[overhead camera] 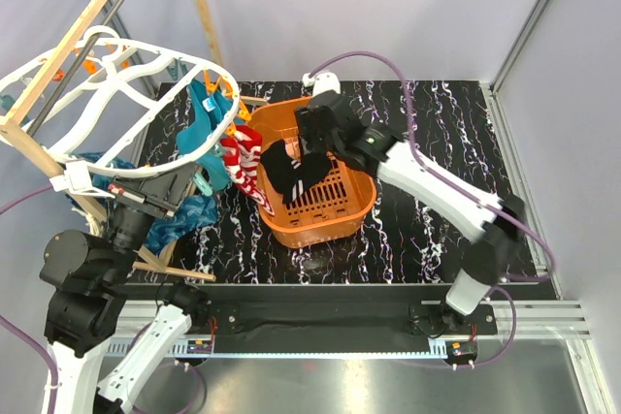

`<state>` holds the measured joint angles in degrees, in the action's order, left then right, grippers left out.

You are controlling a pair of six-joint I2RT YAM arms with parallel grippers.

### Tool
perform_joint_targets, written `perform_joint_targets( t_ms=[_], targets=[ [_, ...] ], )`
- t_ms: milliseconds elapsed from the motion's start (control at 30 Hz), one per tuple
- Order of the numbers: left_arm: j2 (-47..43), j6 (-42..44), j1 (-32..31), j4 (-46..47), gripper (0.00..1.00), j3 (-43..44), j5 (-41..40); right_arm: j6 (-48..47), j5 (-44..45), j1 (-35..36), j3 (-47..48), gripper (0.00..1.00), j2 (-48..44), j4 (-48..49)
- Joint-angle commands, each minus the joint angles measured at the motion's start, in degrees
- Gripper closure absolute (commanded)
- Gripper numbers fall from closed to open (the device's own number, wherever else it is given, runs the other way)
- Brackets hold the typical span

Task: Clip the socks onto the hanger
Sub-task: Pick up the sock from the bin.

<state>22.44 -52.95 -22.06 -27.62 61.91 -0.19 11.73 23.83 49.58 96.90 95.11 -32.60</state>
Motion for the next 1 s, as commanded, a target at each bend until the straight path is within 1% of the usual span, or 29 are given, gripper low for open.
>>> perform_joint_targets(
  t_ms=[0,67,100,133,167,267,367,500,600,700,733,833,867,900,933,967],
  targets=[
    [-0.90,1.18,-0.52,-1.03,1.00,1.46,2.12,-1.35,0.43,-3.17,2.49,0.35,8.49,1.92],
    [-0.90,1.01,-0.52,-1.56,1.00,1.72,2.03,-1.36,0.25,-3.70,5.03,0.36,12.71,4.55],
    [-0.82,1.01,-0.52,-1.91,1.00,1.72,2.12,-1.36,0.51,-3.70,6.36,0.36,17.17,4.82],
    [-0.82,1.01,-0.52,-2.09,1.00,1.98,2.21,-1.18,1.12,-3.88,7.67,0.36,19.65,5.09],
    [-0.64,1.09,-0.52,-2.44,1.00,2.07,2.29,0.13,3.21,-3.97,10.04,0.33,24.11,5.79],
    [-0.46,1.44,-0.44,-3.14,1.00,2.51,2.30,4.51,4.81,-5.02,14.61,0.31,31.60,5.35],
    [-0.46,0.83,-0.52,-3.41,1.00,1.99,2.47,5.85,6.22,-5.64,15.59,0.30,36.09,7.80],
    [-0.20,0.13,-0.52,-3.06,1.00,1.72,3.44,6.29,7.80,-5.99,18.41,0.29,40.76,6.15],
    [-0.11,0.48,-0.52,-3.32,1.00,1.90,3.44,7.26,6.93,-6.86,17.45,0.32,41.65,5.88],
    [-0.02,1.18,-0.52,-3.23,1.00,2.16,3.17,7.26,5.52,-7.22,14.64,0.47,40.68,7.99],
    [0.06,1.35,-0.52,-3.32,1.00,2.25,3.09,7.00,5.35,-7.22,14.28,0.62,40.59,8.34],
    [0.24,1.71,-0.52,-3.15,1.00,2.08,3.09,5.68,5.52,-7.31,14.80,0.80,40.86,8.25],
    [0.07,1.62,-0.52,-3.06,1.00,1.99,3.09,4.72,5.52,-7.31,15.76,0.92,41.29,7.99],
    [0.06,1.62,-0.52,-2.97,1.00,1.90,3.09,4.19,5.52,-7.39,16.47,0.97,41.38,7.64],
    [-0.11,1.53,-0.52,-2.97,1.00,1.72,3.00,3.66,5.52,-7.39,17.26,1.00,41.47,7.29],
    [-0.11,1.45,-0.52,-2.97,1.00,1.64,3.00,2.78,5.61,-7.39,18.66,1.00,41.12,6.50]
  ],
)
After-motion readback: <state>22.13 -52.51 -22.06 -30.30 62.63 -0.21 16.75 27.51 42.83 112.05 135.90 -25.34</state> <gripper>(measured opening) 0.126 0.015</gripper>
